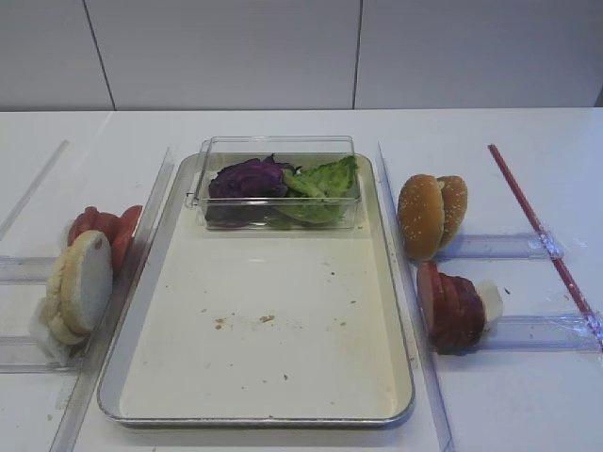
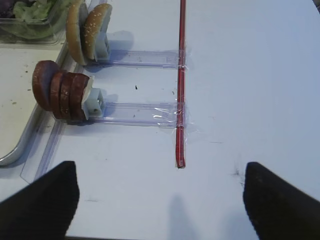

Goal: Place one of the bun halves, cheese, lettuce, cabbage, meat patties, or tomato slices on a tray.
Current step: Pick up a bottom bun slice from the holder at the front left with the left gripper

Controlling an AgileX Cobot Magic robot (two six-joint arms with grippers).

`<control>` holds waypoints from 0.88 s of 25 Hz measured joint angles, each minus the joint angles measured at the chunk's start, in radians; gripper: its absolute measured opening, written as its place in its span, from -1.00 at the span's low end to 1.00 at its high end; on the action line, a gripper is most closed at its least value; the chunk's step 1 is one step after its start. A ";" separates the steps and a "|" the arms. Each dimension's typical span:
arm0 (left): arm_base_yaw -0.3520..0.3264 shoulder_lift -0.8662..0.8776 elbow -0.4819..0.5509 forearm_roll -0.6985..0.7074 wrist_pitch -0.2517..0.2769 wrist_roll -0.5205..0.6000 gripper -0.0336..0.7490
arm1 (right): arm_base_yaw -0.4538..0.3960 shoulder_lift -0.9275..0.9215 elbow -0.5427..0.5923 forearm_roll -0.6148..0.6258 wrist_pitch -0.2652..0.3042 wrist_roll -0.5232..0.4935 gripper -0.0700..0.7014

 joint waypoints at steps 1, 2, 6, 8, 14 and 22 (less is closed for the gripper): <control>0.000 0.000 0.000 0.000 0.000 0.000 0.45 | 0.000 0.000 0.000 0.000 0.000 0.000 0.96; 0.000 0.000 0.000 0.000 0.000 0.000 0.45 | 0.000 0.000 0.000 0.000 0.000 0.000 0.96; 0.000 0.000 0.000 0.000 0.000 0.000 0.45 | 0.000 0.000 0.000 0.000 0.000 0.000 0.96; 0.000 0.000 0.000 0.000 0.000 0.000 0.45 | 0.000 0.000 0.000 0.000 -0.002 0.000 0.96; 0.000 0.000 0.000 0.000 0.000 0.000 0.45 | 0.000 0.000 0.000 0.000 -0.002 0.000 0.96; 0.000 0.000 0.000 0.000 0.000 0.000 0.45 | 0.000 0.000 0.000 0.000 -0.002 0.000 0.96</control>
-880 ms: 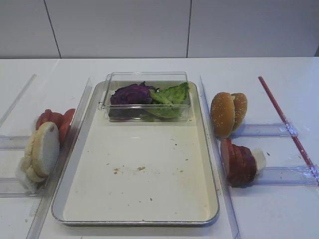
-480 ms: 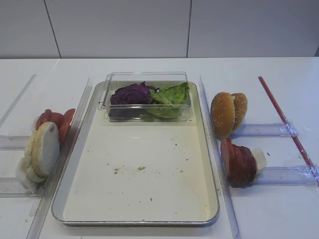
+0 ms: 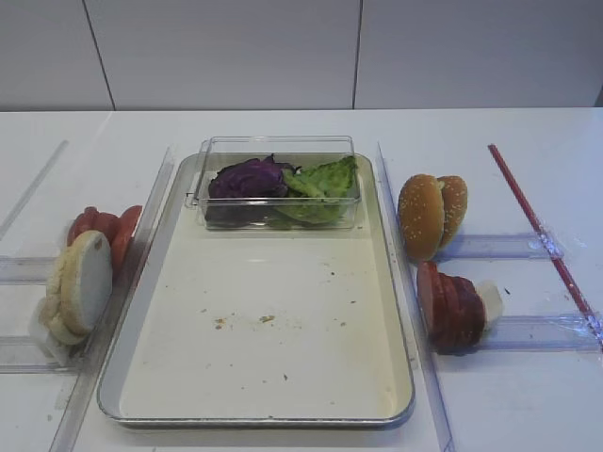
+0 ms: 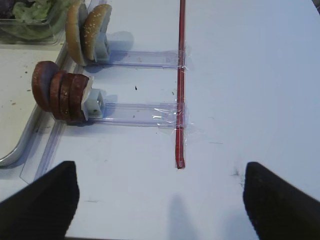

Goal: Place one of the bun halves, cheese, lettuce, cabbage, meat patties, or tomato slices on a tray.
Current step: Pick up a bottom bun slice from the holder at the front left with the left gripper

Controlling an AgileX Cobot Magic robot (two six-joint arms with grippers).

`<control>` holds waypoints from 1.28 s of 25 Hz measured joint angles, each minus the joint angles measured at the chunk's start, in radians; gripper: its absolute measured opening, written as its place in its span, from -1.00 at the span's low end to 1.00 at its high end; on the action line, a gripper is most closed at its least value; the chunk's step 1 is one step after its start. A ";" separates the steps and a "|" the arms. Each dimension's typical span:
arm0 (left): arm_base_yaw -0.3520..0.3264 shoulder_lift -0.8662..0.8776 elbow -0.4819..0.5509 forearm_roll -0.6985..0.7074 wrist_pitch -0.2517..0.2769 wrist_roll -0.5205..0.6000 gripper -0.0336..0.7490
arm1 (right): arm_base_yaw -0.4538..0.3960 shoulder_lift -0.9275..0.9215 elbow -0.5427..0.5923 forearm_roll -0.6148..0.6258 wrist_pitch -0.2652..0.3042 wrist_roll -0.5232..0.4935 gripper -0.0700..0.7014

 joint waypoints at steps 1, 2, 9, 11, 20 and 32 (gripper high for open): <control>0.000 0.000 0.000 0.000 0.000 0.000 0.45 | 0.000 0.000 0.000 0.000 0.000 0.000 0.96; 0.000 0.000 0.000 0.000 0.000 0.000 0.45 | 0.000 0.000 0.000 0.000 0.000 0.000 0.96; -0.024 0.000 0.000 0.000 0.000 0.000 0.45 | 0.000 0.000 0.000 -0.002 0.000 0.000 0.96; -0.030 0.000 0.000 0.000 0.000 0.002 0.45 | 0.000 0.000 0.000 -0.002 0.000 0.000 0.96; -0.053 0.098 -0.059 -0.004 0.033 0.000 0.45 | 0.000 0.000 0.000 -0.002 0.000 0.000 0.96; -0.186 0.458 -0.286 -0.023 0.075 -0.080 0.35 | 0.000 0.000 0.000 -0.002 0.000 0.000 0.96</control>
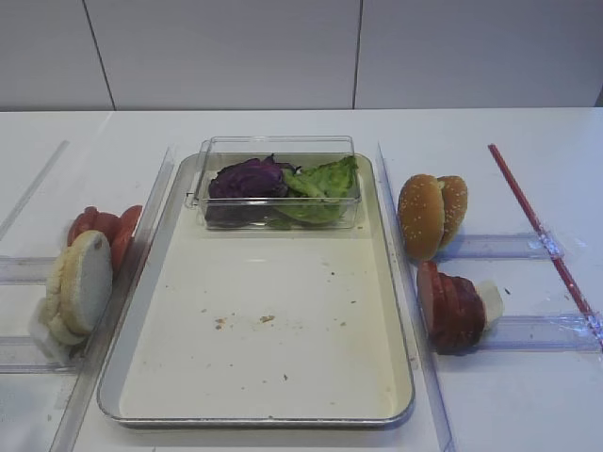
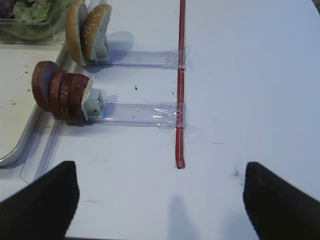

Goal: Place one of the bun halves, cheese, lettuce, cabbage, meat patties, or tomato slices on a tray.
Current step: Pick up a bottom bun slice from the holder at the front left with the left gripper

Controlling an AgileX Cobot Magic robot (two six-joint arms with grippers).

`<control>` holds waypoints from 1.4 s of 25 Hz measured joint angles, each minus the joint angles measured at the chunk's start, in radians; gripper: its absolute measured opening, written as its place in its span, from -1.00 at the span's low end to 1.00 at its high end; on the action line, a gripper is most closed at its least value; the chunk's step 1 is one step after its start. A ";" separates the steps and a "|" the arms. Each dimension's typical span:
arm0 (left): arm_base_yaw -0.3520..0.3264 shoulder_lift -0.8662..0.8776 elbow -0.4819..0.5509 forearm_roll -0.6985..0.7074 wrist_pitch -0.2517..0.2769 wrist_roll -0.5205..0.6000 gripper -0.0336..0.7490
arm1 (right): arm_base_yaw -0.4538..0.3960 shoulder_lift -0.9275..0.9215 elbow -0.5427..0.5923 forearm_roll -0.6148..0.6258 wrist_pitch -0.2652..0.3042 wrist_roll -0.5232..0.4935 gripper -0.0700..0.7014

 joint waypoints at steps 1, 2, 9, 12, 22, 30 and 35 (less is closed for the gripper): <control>-0.009 0.037 -0.022 0.000 0.000 0.000 0.31 | 0.000 0.000 0.000 0.000 0.000 0.000 0.96; -0.018 0.073 -0.042 -0.005 0.000 0.000 0.28 | 0.000 0.000 0.000 0.000 0.000 0.000 0.96; -0.047 0.297 -0.158 -0.009 0.004 -0.049 0.20 | 0.000 0.000 0.000 0.000 0.000 0.000 0.96; -0.050 0.388 -0.200 -0.015 0.004 -0.069 0.17 | 0.000 0.000 0.000 0.000 0.000 0.000 0.96; -0.050 0.626 -0.315 -0.057 -0.019 -0.075 0.13 | 0.000 0.000 0.000 0.000 0.002 0.000 0.96; -0.050 0.768 -0.352 -0.071 -0.058 -0.083 0.02 | 0.000 0.000 0.000 0.000 0.002 0.000 0.96; -0.066 0.835 -0.398 -0.081 -0.077 -0.094 0.00 | 0.000 0.000 0.000 0.000 0.002 0.000 0.96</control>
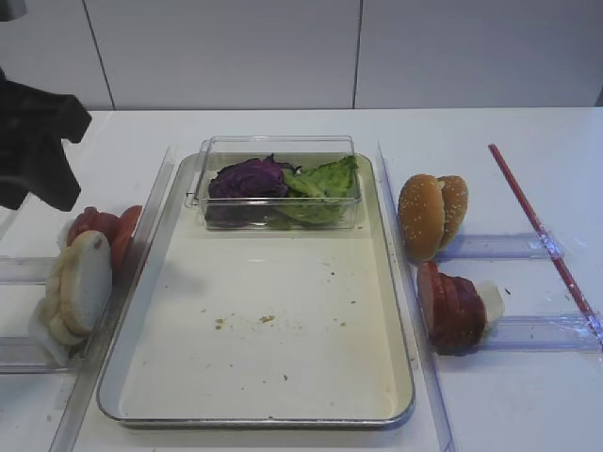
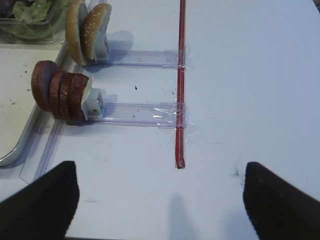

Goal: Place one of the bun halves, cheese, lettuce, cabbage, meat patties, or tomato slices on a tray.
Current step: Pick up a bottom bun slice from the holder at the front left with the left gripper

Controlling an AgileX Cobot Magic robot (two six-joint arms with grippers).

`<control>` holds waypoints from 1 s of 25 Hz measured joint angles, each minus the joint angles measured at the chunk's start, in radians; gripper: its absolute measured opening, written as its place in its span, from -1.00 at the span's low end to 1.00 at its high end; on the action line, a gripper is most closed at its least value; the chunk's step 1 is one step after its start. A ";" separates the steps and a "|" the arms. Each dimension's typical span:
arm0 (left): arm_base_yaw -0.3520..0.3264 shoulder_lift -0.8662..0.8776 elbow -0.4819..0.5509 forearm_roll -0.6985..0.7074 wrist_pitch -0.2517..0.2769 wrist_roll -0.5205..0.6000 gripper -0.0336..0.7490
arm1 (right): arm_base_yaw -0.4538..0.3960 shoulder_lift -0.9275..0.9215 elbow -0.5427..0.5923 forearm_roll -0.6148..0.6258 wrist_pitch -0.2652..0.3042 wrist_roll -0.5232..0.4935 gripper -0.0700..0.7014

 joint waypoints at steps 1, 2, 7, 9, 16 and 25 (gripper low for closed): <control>-0.009 0.017 -0.011 0.002 -0.002 -0.004 0.00 | 0.000 0.000 0.000 0.000 0.000 0.000 0.96; -0.021 0.035 -0.021 0.007 -0.002 -0.009 0.00 | 0.000 0.000 0.000 0.000 0.000 0.000 0.96; -0.071 0.109 -0.045 0.100 -0.004 -0.088 0.00 | 0.000 0.000 0.000 0.000 0.000 0.000 0.96; -0.073 0.133 -0.045 0.118 -0.004 -0.104 0.00 | 0.000 0.000 0.000 0.000 0.000 0.000 0.96; -0.073 0.200 -0.046 0.136 -0.017 -0.112 0.00 | 0.000 0.000 0.000 0.000 0.000 0.000 0.96; -0.075 0.252 -0.052 0.136 -0.033 -0.131 0.00 | 0.000 0.000 0.000 0.000 0.000 0.000 0.96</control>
